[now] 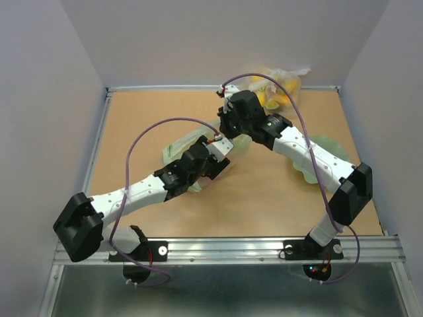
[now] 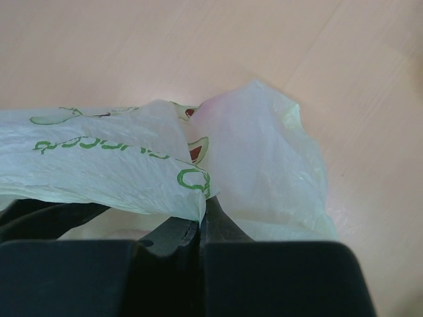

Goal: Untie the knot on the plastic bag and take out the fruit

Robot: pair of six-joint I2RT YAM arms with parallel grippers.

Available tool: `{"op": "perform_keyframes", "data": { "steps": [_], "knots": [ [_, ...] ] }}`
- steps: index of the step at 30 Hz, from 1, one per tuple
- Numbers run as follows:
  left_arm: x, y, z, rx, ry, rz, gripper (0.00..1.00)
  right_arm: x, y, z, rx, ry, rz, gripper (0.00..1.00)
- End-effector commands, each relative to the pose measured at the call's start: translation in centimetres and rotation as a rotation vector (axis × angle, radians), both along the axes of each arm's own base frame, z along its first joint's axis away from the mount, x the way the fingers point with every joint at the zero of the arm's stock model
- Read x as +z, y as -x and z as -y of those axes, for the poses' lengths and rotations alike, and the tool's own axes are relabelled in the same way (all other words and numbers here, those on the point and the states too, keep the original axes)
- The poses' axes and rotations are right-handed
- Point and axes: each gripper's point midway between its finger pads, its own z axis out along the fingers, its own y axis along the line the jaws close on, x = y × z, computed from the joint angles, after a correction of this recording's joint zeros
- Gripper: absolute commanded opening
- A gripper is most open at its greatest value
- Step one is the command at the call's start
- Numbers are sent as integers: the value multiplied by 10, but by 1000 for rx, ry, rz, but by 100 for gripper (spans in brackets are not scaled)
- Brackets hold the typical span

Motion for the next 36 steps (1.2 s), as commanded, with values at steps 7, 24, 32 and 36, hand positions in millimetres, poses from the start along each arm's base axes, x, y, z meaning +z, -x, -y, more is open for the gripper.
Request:
{"op": "perform_keyframes", "data": {
  "steps": [7, 24, 32, 36],
  "knots": [
    [-44, 35, 28, -42, 182, -247, 76, 25, -59, 27, -114, -43, 71, 1],
    [-106, 160, 36, -145, 404, -754, 53, -78, -167, 57, -362, -140, -123, 2],
    [-44, 140, 29, -65, 595, -600, 69, -16, -132, 63, -273, -177, -41, 52],
    [18, 116, 23, -16, 705, -453, 79, 16, -100, 69, -227, -218, -11, 76]
  ]
}}
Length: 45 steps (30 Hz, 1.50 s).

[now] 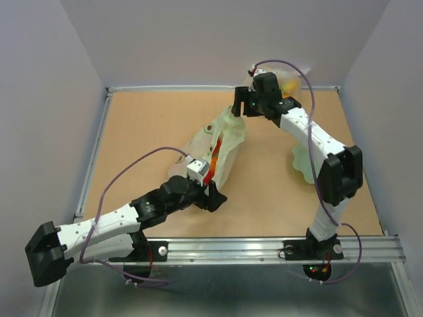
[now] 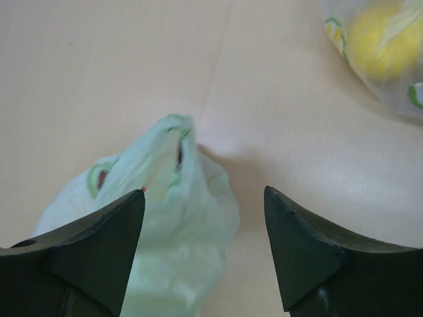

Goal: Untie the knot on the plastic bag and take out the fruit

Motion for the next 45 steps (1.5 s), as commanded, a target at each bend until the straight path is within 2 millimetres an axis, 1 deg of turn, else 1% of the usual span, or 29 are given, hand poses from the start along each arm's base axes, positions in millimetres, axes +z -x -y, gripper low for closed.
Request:
{"op": "perform_keyframes", "data": {
  "steps": [1, 2, 3, 5, 7, 8, 9, 10, 11, 13, 15, 18, 21, 22, 24, 25, 26, 27, 28, 31, 32, 33, 34, 35, 36, 38, 39, 42, 45],
  "knots": [
    [75, -30, 0, 145, 123, 119, 79, 82, 24, 2, 52, -98, 171, 79],
    [79, -31, -2, 157, 115, 121, 80, 100, 35, 5, 56, -116, 201, 82],
    [95, -36, -1, 178, 133, 138, 80, 99, 43, 10, 48, -116, 197, 82],
    [106, -39, -2, 198, 141, 143, 80, 110, 54, 16, 37, -126, 218, 82],
    [128, -43, -4, 222, 178, 163, 80, 142, 78, 26, 26, -169, 275, 82],
    [133, -43, -4, 226, 187, 168, 80, 135, 79, 26, 27, -163, 262, 82],
    [143, -44, -3, 230, 204, 179, 80, 147, 90, 26, 32, -196, 276, 82],
    [144, -45, -3, 227, 202, 185, 80, 150, 98, 22, 42, -214, 275, 82],
    [145, -45, -3, 225, 196, 191, 80, 143, 103, 20, 47, -224, 251, 82],
    [131, -48, 1, 214, 141, 192, 80, 137, 119, 4, 67, -261, 212, 82],
    [104, -51, 2, 215, 52, 168, 80, 114, 126, -6, 42, -264, 149, 82],
    [83, -59, -4, 277, -13, 147, 80, 82, 144, -37, 52, -269, 55, 82],
    [74, -70, -19, 363, -52, 175, 80, 65, 149, -59, 30, -295, 23, 82],
    [70, -72, -22, 378, -64, 177, 80, 55, 151, -61, 24, -289, -3, 82],
    [68, -72, -23, 384, -66, 178, 80, 42, 147, -71, 2, -318, -22, 82],
    [67, -71, -22, 383, -49, 172, 80, 27, 147, -75, -1, -310, -41, 81],
    [67, -71, -21, 384, -40, 170, 80, 23, 148, -75, -5, -312, -43, 81],
    [68, -70, -22, 386, -26, 168, 80, 12, 147, -78, -17, -307, -60, 79],
    [71, -71, -22, 404, 3, 166, 80, -5, 150, -75, -26, -292, -88, 77],
    [73, -75, -35, 486, 48, 161, 80, -23, 159, -75, -33, -296, -119, 68],
    [73, -76, -39, 516, 63, 156, 80, -41, 166, -68, -43, -274, -149, 59],
    [78, -80, -47, 581, 106, 141, 80, -47, 170, -65, -54, -276, -158, 53],
    [75, -80, -52, 612, 112, 132, 80, -45, 173, -61, -62, -286, -142, 46],
    [74, -83, -59, 666, 126, 119, 79, -62, 182, -52, -78, -267, -166, 23],
    [76, -84, -64, 689, 133, 118, 79, -59, 183, -49, -84, -287, -147, 14],
    [75, -86, -69, 718, 129, 120, 79, -66, 189, -43, -90, -294, -145, 0],
    [75, -87, -72, 735, 125, 125, 79, -81, 197, -37, -100, -284, -166, 0],
    [64, -90, -74, 762, 93, 121, 80, -80, 200, -39, -97, -352, -151, 0],
    [36, -95, -85, 835, 20, 86, 82, -91, 206, -40, -99, -382, -172, 0]
  ]
}}
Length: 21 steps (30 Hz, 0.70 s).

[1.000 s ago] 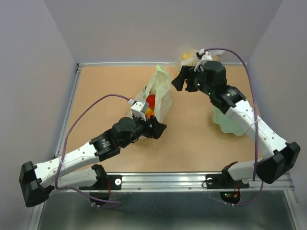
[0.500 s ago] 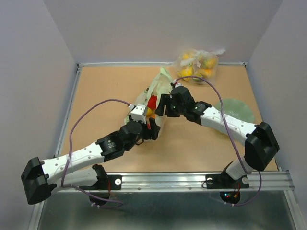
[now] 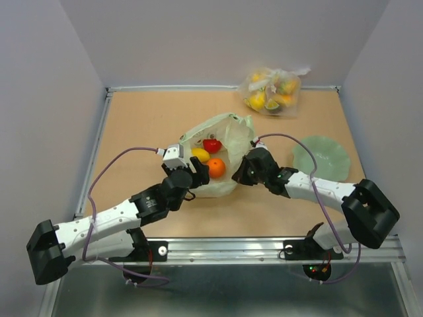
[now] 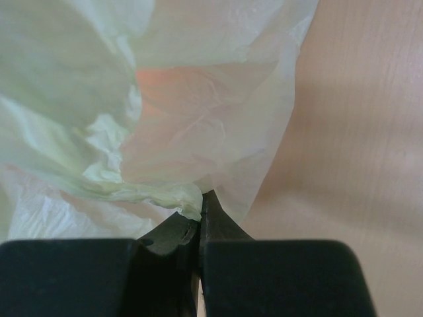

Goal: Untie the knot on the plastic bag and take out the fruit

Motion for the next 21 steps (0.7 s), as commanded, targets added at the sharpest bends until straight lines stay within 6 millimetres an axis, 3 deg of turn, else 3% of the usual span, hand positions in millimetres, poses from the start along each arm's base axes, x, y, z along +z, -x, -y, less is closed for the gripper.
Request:
{"op": "perform_keyframes", "data": {
  "steps": [1, 8, 11, 13, 16, 17, 19, 21],
  "knots": [
    [-35, -11, -25, 157, -69, -52, 83, 10, -5, -13, -23, -119, 56, 0],
    [-79, -24, -53, 257, -160, -160, 84, -30, 8, 5, -63, -65, -1, 0],
    [-90, -26, -59, 271, -166, -194, 83, -34, 12, 8, -54, -58, -8, 1],
    [-91, -26, -56, 247, -167, -204, 74, -28, 13, 7, -28, -57, 15, 4],
    [-81, -27, -46, 187, -163, -197, 36, -14, 12, 2, 21, -62, 49, 16],
    [-77, -27, -42, 165, -165, -194, 16, -8, 11, -1, 35, -62, 57, 26],
    [-63, -26, -36, 112, -178, -182, 3, 8, 11, -6, 91, -49, 76, 44],
    [-55, -26, -36, 99, -202, -179, 0, 19, 10, -7, 131, -22, 100, 54]
  ]
}}
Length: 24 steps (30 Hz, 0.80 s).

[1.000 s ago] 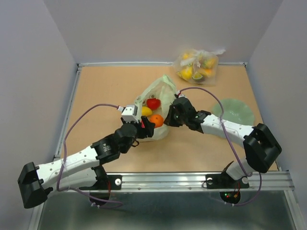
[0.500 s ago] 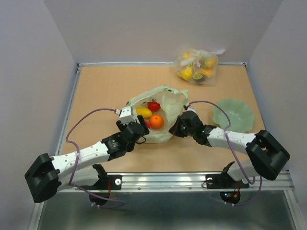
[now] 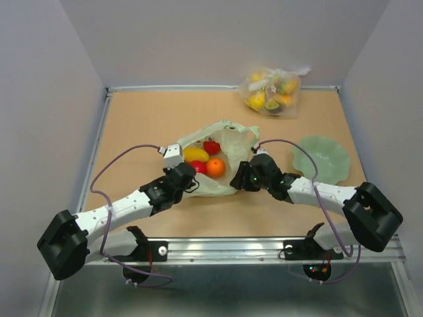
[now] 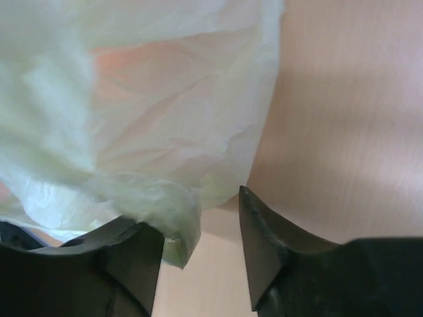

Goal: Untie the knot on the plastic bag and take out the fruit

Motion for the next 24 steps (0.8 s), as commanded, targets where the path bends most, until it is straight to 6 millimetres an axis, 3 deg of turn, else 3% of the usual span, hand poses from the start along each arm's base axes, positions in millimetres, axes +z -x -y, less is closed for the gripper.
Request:
{"op": "perform_keyframes", "data": {
  "steps": [1, 2, 4, 5, 10, 11, 12, 16, 21, 23, 24],
  "knots": [
    [49, -8, 10, -58, 8, 64, 0, 60, -8, -22, 137, -21, 105, 57],
    [53, -8, 7, -59, -9, 63, 0, 67, -7, -22, 158, -12, 112, 64],
    [62, -6, 2, -69, -63, 53, 0, 81, -2, -22, 223, 18, 132, 68],
    [60, -3, -3, -81, -103, 29, 0, 100, -5, -26, 257, 12, 182, 70],
    [67, 2, 0, -140, -147, -9, 0, 146, 6, -44, 410, -55, 241, 70],
    [66, 4, 1, -150, -150, -19, 0, 151, 7, -47, 430, -61, 243, 70],
    [62, 8, 2, -171, -152, -45, 0, 173, 3, -54, 449, -85, 284, 70],
    [45, 21, 4, -208, -146, -122, 0, 205, -1, -70, 494, -120, 310, 70],
    [27, 35, 3, -222, -120, -176, 0, 225, -25, -58, 383, -46, 384, 69],
    [27, 38, 2, -222, -105, -177, 0, 220, -27, -59, 413, -11, 402, 69],
    [26, 39, 2, -223, -101, -178, 0, 204, -30, -64, 443, 16, 378, 68]
  ]
}}
